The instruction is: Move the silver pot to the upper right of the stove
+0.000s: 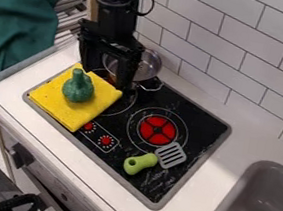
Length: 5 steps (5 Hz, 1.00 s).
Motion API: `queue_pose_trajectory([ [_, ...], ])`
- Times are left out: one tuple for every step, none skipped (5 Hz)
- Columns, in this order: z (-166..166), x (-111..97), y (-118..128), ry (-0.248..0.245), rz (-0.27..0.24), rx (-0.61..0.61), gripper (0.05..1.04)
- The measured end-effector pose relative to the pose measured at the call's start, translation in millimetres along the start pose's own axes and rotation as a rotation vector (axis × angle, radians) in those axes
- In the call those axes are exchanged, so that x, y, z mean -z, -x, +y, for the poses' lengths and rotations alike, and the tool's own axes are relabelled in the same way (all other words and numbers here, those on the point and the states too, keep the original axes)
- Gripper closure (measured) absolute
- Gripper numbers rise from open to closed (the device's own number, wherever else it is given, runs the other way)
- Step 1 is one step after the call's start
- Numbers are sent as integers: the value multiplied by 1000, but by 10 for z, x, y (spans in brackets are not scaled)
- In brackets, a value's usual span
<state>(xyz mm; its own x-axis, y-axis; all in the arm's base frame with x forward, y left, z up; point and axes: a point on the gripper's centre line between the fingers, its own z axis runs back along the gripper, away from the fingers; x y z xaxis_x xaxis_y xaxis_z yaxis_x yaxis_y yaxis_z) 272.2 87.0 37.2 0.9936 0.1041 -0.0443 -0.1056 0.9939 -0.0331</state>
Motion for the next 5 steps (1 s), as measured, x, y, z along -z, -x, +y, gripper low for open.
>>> queue_pose_trajectory([
  [-8, 96, 49, 8, 36, 4, 79],
  [-43, 90, -4, 9, 14, 47, 79],
  [-139, 56, -158, 13, -15, 82, 79],
  [-232, -77, -432, -11, -77, 83, 79],
  [-208, -80, -673, -17, -87, 19, 79],
])
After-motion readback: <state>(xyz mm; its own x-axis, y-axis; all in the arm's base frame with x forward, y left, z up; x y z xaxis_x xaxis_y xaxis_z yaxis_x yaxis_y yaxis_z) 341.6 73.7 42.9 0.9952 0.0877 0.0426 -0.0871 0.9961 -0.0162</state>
